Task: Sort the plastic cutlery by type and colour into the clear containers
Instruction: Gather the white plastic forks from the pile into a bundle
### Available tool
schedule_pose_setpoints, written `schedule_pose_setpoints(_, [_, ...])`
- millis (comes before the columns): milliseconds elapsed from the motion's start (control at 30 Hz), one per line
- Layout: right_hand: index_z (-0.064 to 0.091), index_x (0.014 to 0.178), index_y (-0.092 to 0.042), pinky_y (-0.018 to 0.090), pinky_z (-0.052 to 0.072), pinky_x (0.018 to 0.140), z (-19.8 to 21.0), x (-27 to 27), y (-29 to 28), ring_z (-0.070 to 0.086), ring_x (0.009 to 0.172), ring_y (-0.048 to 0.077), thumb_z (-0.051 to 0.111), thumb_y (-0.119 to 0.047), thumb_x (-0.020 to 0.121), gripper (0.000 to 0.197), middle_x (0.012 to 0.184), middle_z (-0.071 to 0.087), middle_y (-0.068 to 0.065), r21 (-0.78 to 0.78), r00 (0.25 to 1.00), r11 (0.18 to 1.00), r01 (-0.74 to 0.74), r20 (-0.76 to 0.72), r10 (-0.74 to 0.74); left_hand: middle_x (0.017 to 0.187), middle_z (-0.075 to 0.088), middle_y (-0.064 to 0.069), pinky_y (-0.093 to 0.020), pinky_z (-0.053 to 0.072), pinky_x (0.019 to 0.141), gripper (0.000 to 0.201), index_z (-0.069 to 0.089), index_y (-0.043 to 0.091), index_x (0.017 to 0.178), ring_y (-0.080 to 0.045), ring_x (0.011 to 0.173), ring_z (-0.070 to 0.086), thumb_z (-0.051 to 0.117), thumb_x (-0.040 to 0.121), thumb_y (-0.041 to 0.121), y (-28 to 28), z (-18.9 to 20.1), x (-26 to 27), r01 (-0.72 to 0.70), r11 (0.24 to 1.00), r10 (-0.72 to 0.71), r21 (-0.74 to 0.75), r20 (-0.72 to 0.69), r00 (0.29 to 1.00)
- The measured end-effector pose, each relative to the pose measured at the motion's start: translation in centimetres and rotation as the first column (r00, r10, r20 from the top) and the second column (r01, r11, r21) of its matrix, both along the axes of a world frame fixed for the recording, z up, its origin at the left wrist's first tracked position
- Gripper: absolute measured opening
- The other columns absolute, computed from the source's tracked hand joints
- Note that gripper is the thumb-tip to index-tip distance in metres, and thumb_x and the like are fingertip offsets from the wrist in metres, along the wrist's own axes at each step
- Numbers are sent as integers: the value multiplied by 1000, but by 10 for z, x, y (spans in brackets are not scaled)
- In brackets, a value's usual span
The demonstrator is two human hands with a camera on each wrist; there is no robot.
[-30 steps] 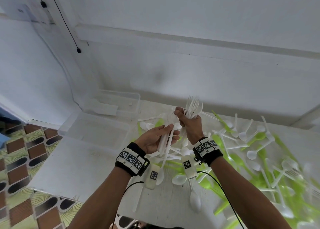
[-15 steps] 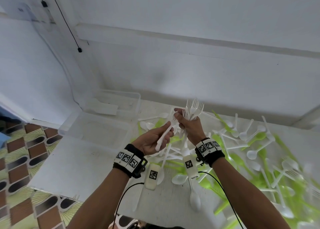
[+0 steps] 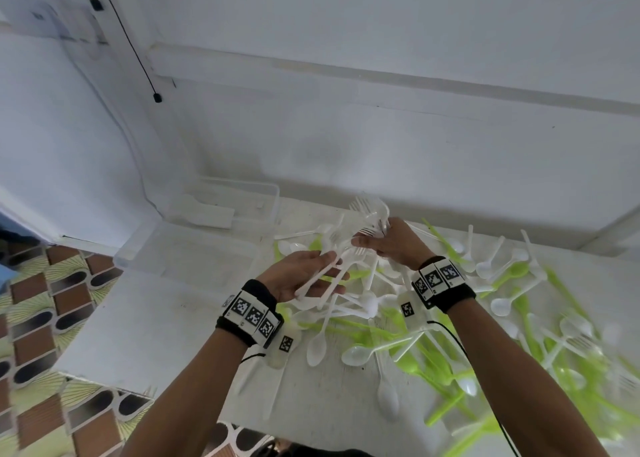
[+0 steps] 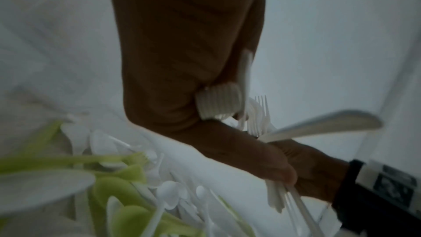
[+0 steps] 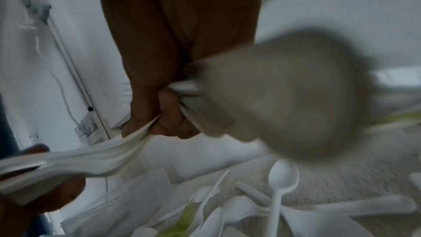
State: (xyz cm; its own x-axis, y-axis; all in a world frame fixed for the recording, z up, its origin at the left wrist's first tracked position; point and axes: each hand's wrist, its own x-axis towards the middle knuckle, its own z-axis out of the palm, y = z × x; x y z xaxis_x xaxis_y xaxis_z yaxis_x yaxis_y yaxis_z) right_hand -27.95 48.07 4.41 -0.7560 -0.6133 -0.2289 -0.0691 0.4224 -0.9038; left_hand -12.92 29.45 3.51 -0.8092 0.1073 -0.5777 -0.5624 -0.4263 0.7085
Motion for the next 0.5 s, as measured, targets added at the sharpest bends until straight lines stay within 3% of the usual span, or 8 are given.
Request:
schedule_pose_setpoints(133, [59,61,-19,12,34,43,2,-5,-6,46,38,-2,89,-27,77,34,43,55,-16,98,993,995,-3,-113,14,117,71,-20,-32,61,79,51,63,-3,124,-30,94,73,74,85,27,0,-2,1,-2,1000,2,23,-2,1000])
schedule_pose_setpoints(233, [69,71,-18,13,39,50,-4,-5,-10,55,47,-4,90,-31,73,25,54,64,-15,101,990,995,0,-142,14,110,72,-19,-27,60,70,55,63,-7,121,-28,90,74,78,79,24,3,-8,2,-38,999,37,23,24,999])
schedule_pose_setpoints(367, [78,93,-18,23,44,53,-14,2,-14,52,50,10,91,-27,73,26,66,67,-4,-78,995,993,87,-49,-91,102,72,-17,-22,57,64,41,65,-6,115,-21,83,73,73,86,22,5,-15,3,-91,994,92,64,-10,996])
schedule_pose_setpoints(500, [78,91,-11,26,46,57,-17,6,-10,51,57,18,86,-14,79,15,72,64,15,-268,988,951,151,55,-141,104,74,-15,-24,59,66,28,65,-1,114,-22,85,74,64,96,21,6,-13,3,-76,992,78,104,-21,997])
